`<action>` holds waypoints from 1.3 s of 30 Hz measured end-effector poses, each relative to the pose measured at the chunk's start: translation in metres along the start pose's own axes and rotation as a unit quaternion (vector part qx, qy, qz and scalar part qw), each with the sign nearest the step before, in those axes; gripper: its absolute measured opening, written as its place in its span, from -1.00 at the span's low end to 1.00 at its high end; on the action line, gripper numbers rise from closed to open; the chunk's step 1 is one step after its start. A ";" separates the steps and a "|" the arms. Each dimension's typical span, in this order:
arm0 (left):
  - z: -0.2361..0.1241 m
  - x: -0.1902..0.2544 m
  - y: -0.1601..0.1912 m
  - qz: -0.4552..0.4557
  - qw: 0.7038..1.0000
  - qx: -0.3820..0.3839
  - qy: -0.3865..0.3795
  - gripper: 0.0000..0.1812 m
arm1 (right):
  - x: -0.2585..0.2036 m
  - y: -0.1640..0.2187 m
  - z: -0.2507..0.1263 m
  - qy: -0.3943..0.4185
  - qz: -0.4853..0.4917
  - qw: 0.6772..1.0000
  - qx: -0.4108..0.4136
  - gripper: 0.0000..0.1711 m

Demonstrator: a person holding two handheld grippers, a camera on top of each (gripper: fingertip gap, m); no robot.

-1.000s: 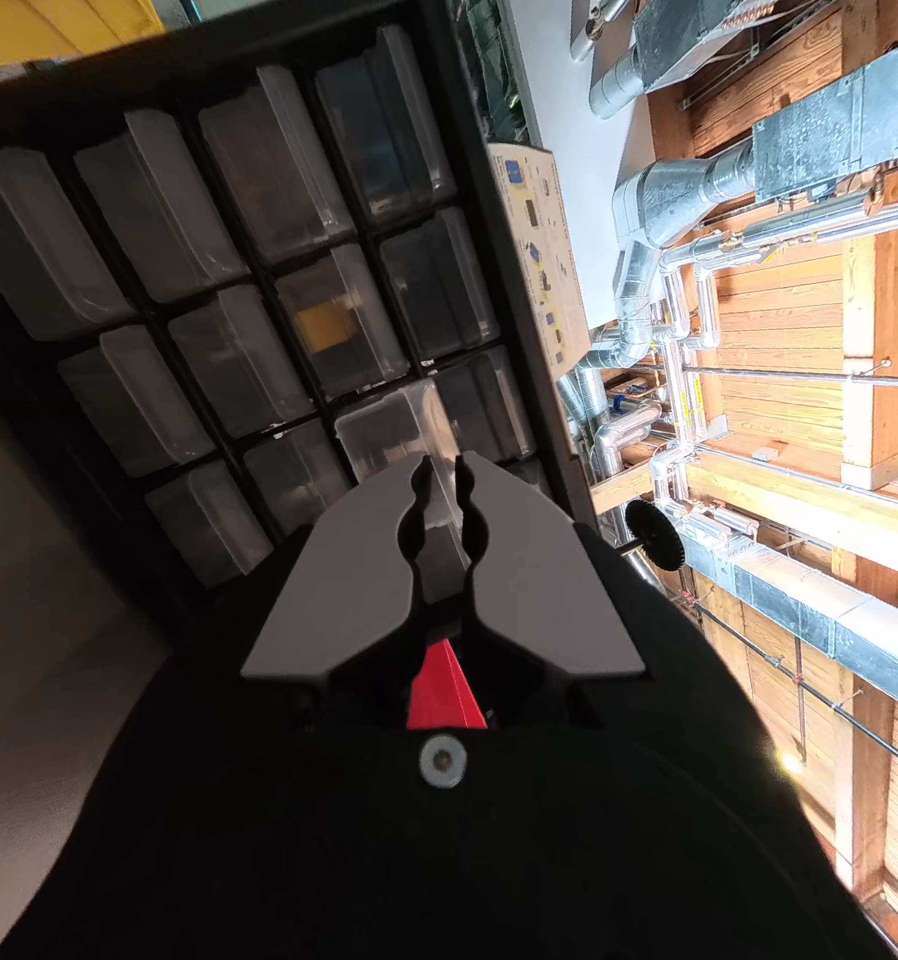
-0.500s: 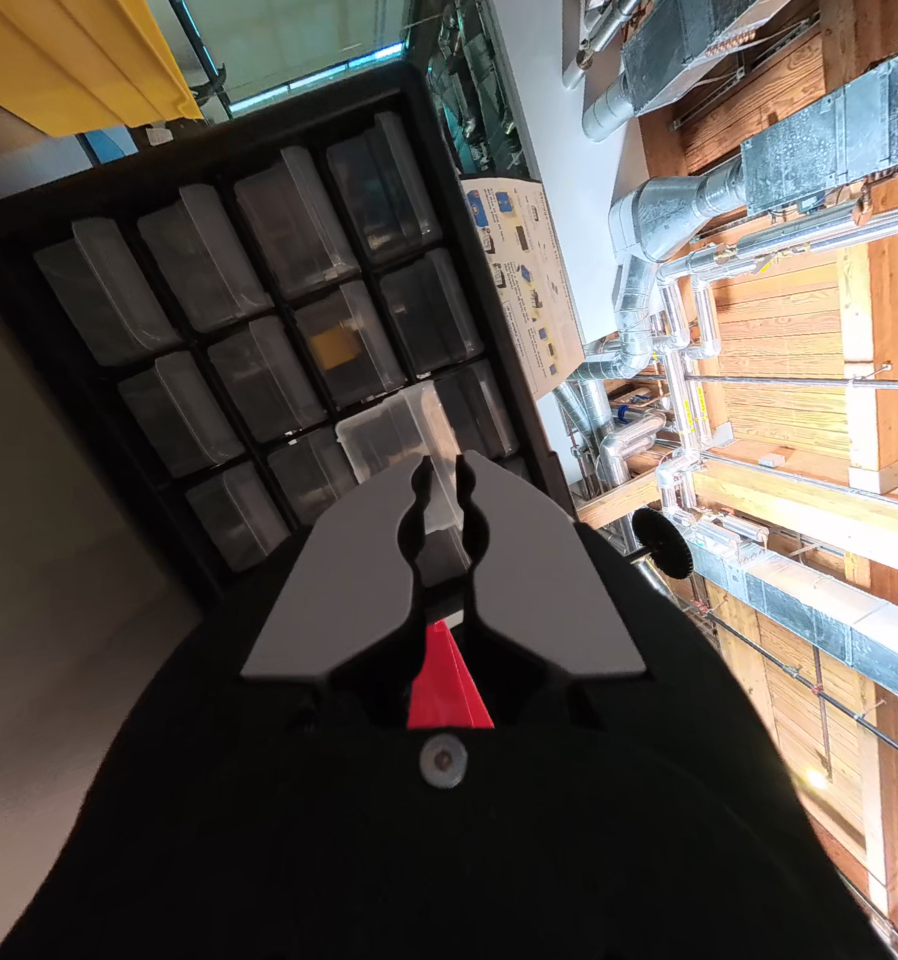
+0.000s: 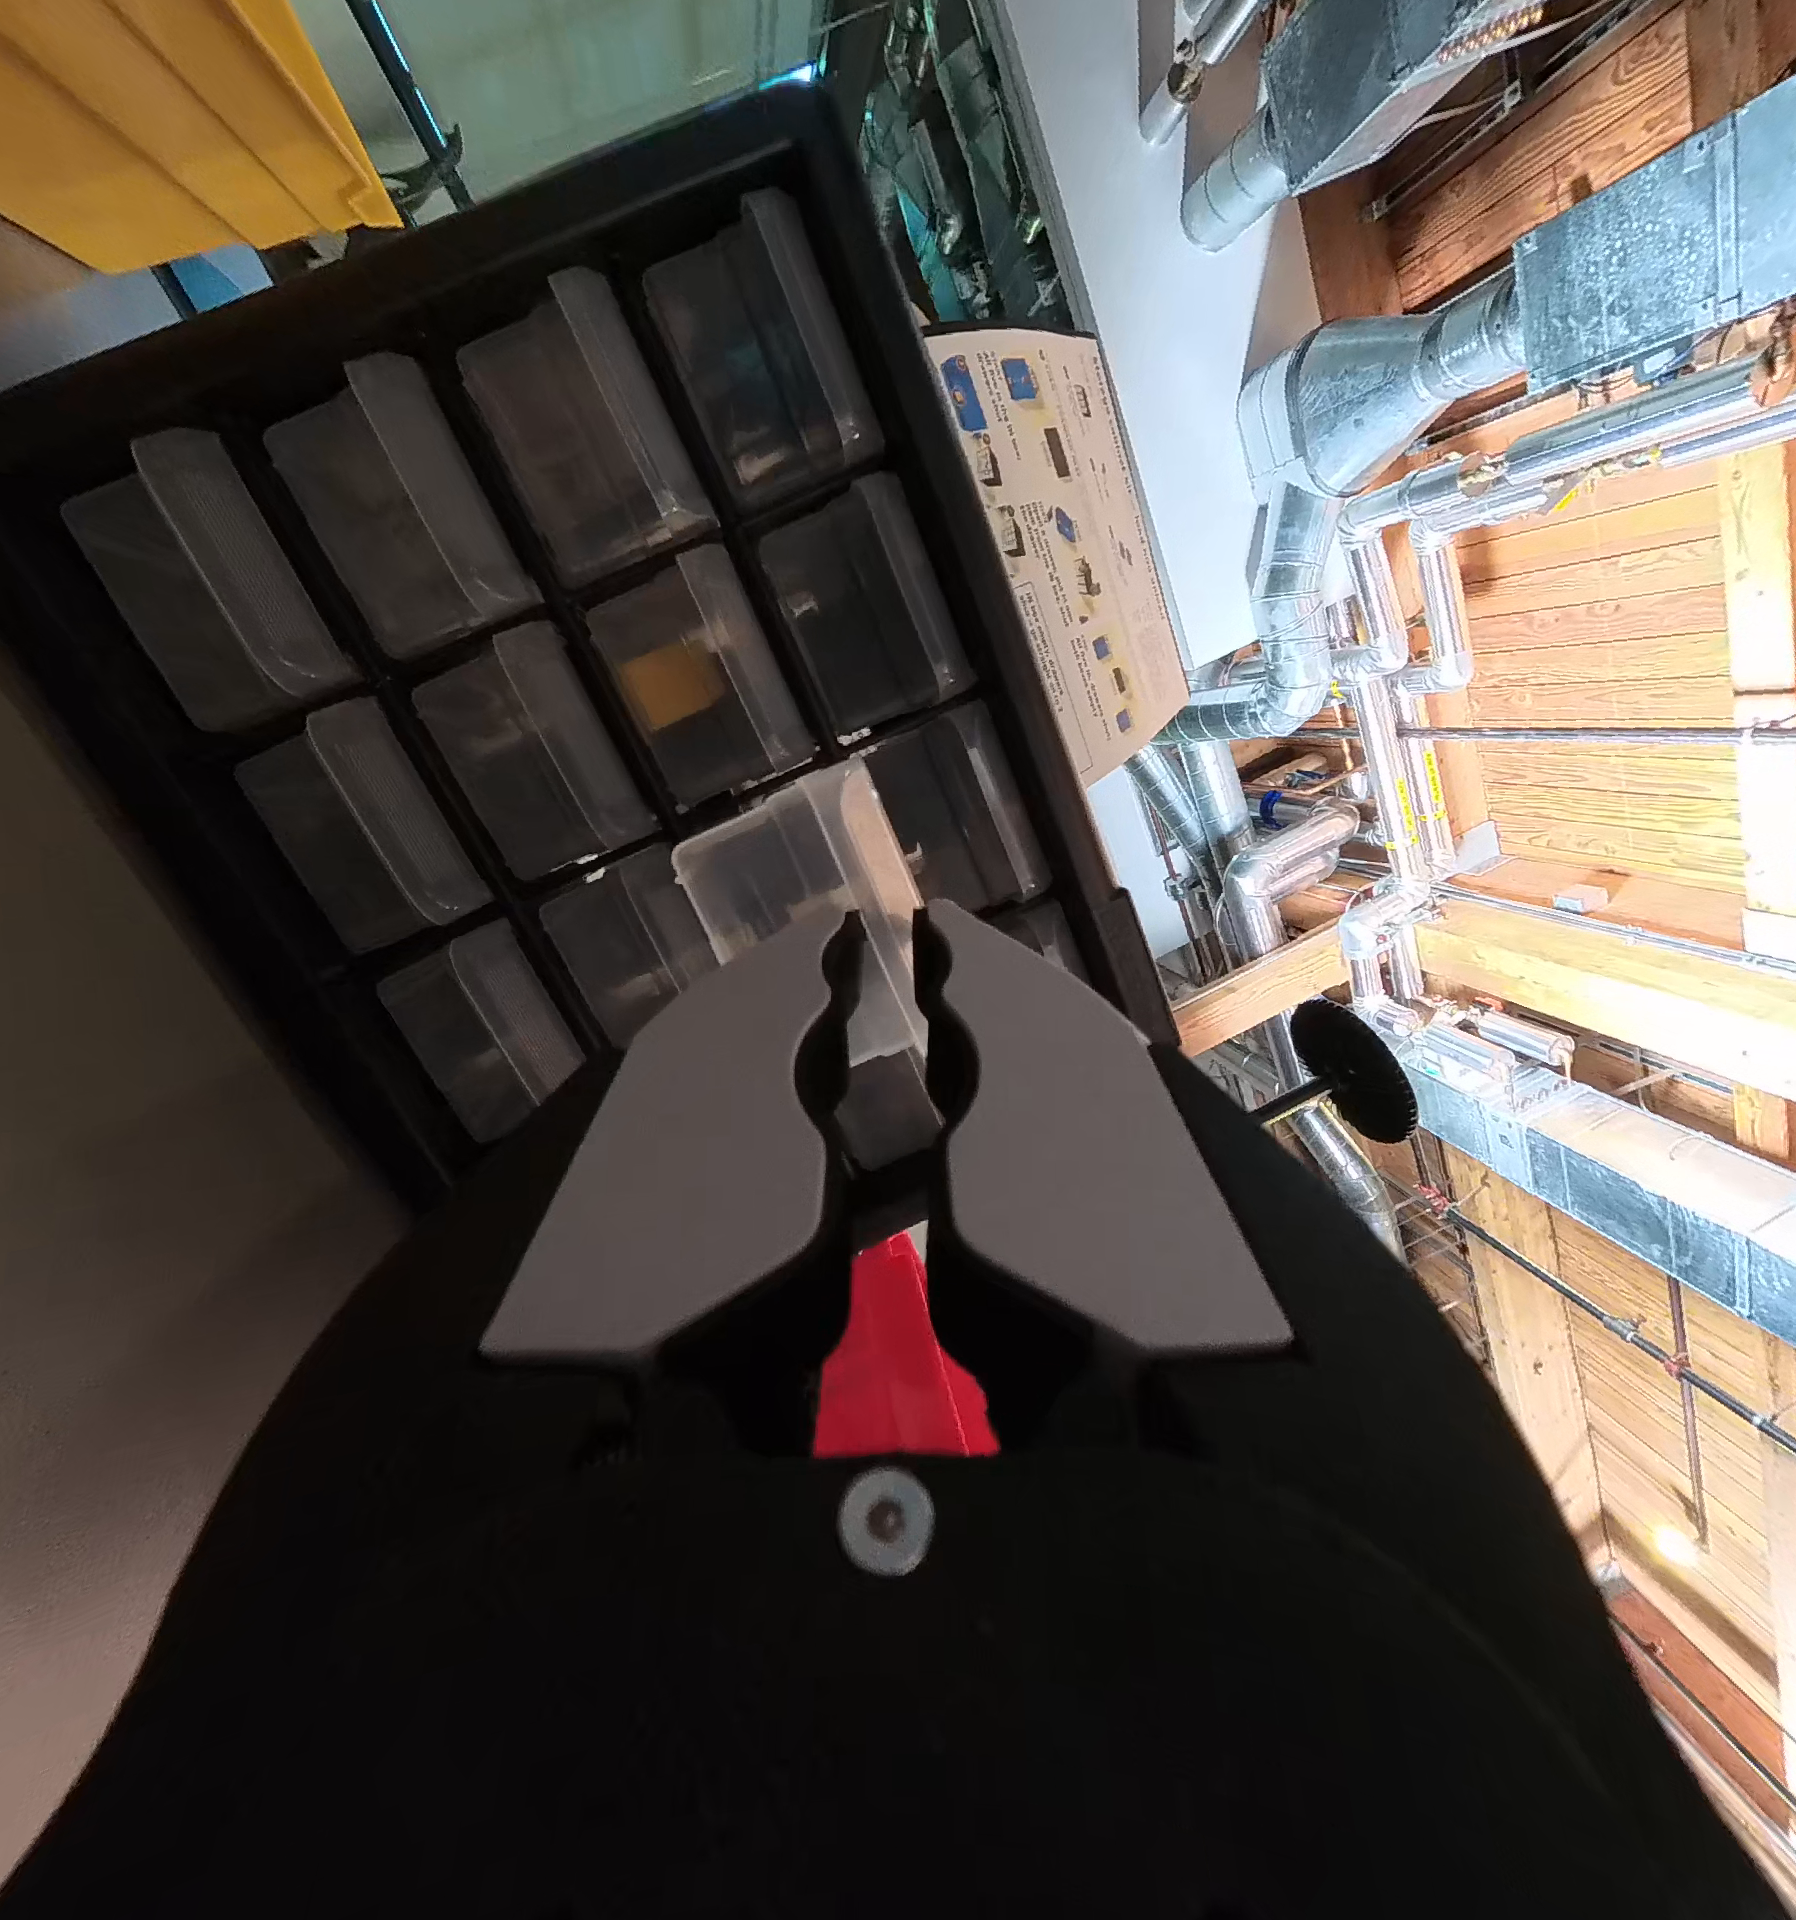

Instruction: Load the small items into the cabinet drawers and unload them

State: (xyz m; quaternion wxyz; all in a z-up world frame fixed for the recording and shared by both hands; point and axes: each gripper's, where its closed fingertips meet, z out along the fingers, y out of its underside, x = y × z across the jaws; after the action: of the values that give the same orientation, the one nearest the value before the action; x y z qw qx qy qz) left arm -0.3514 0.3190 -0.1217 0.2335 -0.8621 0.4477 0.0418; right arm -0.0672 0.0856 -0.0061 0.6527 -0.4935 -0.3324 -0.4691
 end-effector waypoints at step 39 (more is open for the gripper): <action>-0.226 0.266 -0.127 0.264 0.919 0.233 0.177 -0.89 | -0.003 -0.006 -0.032 -0.009 -0.001 1.000 0.017 -0.88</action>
State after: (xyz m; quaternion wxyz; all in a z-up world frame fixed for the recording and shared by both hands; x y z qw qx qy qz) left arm -0.1237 0.0810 0.0505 0.3251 -0.6277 0.6898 -0.1564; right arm -0.0750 0.0552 -0.0161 0.6572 -0.4866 -0.3468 -0.4595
